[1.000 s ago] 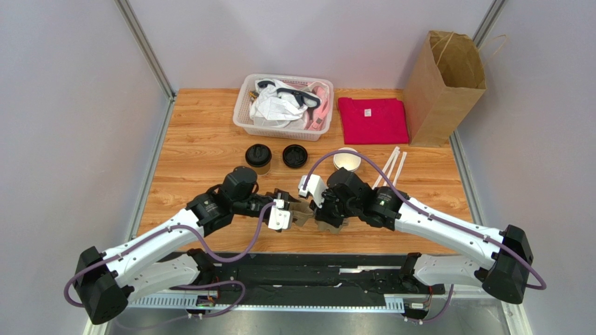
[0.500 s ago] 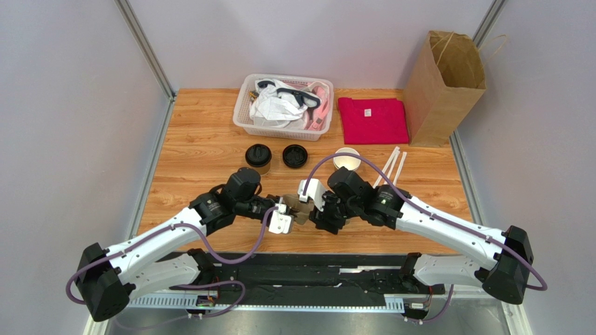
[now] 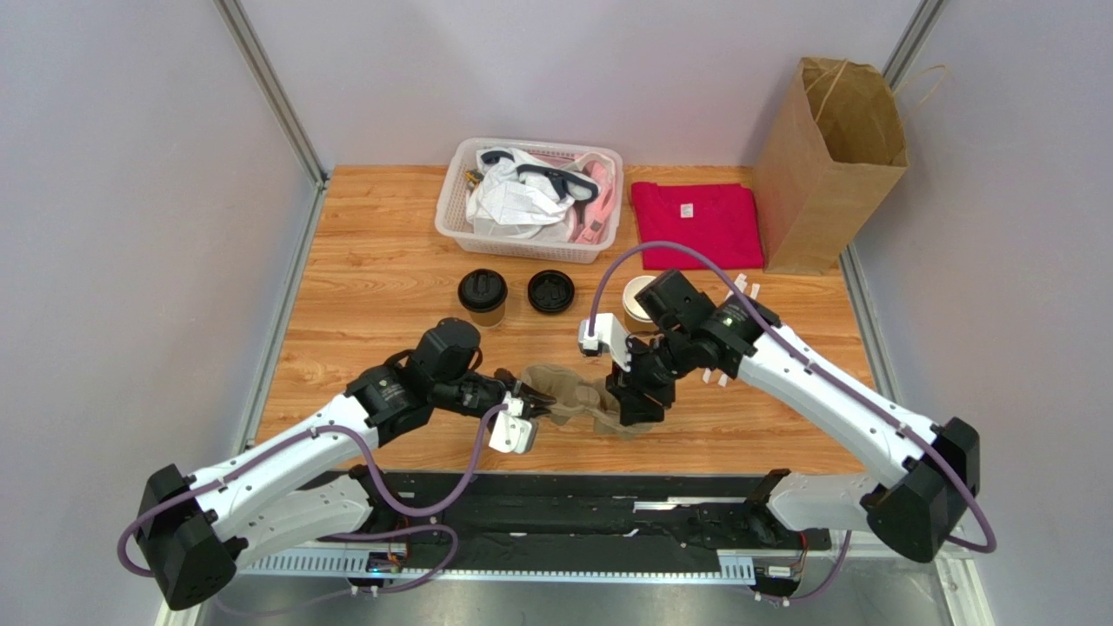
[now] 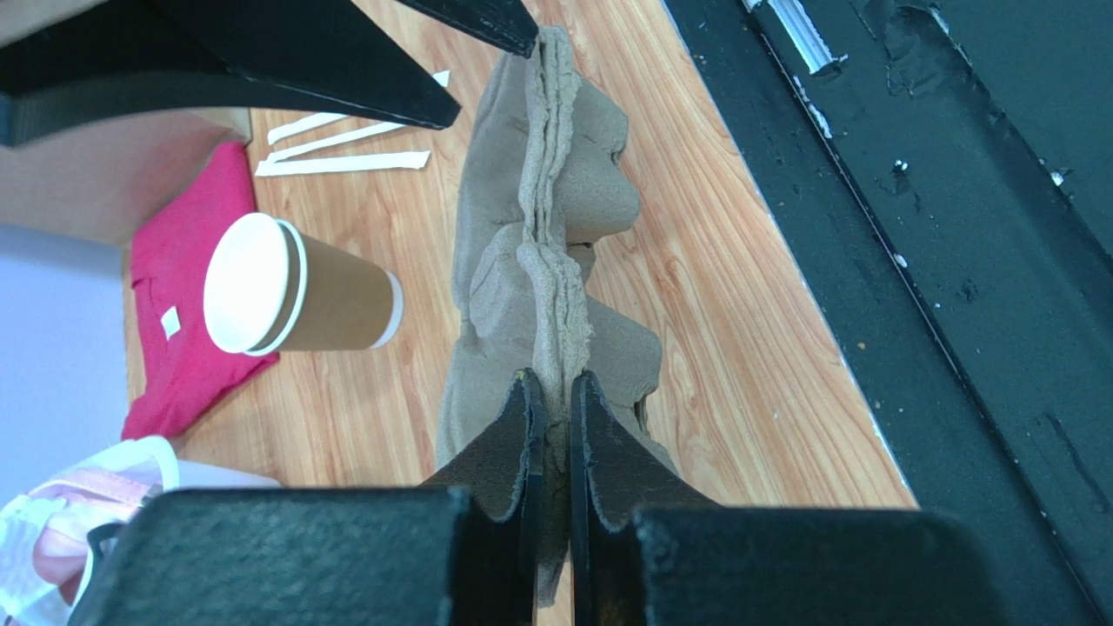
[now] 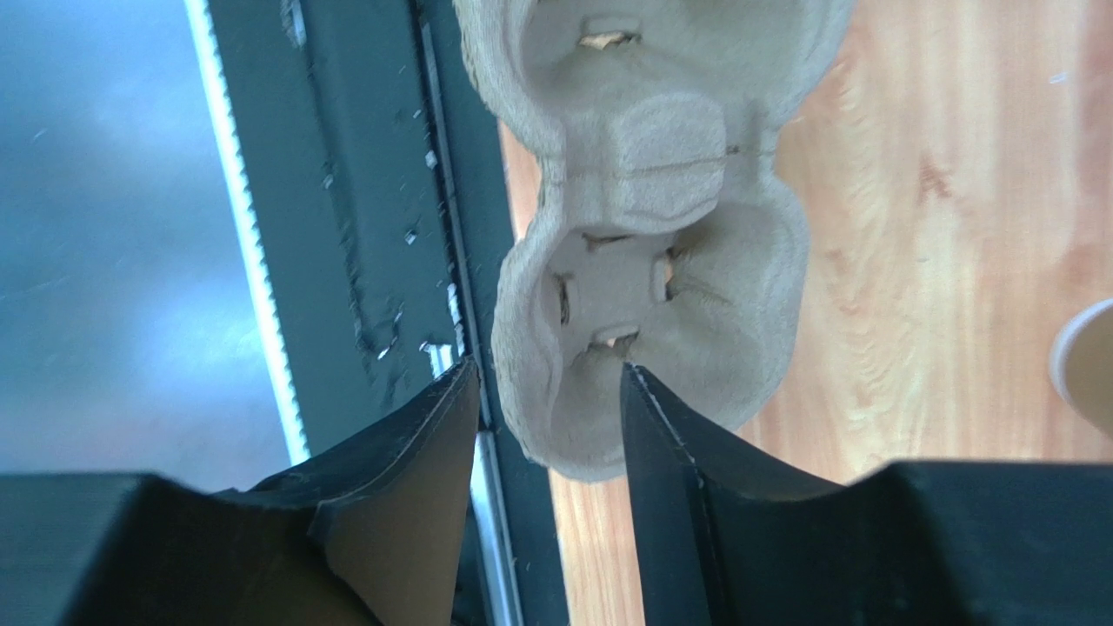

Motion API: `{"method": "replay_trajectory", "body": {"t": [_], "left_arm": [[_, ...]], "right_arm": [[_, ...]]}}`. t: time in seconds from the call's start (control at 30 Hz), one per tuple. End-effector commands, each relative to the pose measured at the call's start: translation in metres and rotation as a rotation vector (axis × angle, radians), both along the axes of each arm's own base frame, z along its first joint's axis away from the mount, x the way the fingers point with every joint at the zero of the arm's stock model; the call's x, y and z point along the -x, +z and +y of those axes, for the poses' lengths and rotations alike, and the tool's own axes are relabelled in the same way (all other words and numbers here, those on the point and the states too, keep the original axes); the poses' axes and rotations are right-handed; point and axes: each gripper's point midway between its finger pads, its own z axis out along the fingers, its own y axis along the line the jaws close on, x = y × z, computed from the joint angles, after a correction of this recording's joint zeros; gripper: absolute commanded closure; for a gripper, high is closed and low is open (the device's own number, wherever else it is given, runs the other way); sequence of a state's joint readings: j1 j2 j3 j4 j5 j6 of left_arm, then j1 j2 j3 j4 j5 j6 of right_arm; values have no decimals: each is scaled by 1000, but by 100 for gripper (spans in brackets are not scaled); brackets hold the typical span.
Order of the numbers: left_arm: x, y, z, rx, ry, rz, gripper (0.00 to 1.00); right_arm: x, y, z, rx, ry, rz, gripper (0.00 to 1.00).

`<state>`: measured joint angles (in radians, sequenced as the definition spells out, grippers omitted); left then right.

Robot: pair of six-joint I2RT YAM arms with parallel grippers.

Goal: Pack the takeout coffee

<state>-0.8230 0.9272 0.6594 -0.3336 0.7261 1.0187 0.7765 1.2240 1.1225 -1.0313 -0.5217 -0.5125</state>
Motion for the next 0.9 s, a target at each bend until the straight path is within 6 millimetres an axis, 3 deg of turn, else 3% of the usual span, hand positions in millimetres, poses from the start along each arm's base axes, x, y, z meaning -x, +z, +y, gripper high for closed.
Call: {"method": "replay_trajectory", "body": {"t": [0.0,0.33,0.87], "left_arm": [[6,12,-7,53,-78,-50,99],[7,15,-7,65,-96,-72,100],[12,17,-4,82,-114,-89,100]], "right_arm": [[25,13,-1,-22,150,139,54],[26,12,12,-38,169,222,64],[10,3,26,-42,138,247,65]]}}
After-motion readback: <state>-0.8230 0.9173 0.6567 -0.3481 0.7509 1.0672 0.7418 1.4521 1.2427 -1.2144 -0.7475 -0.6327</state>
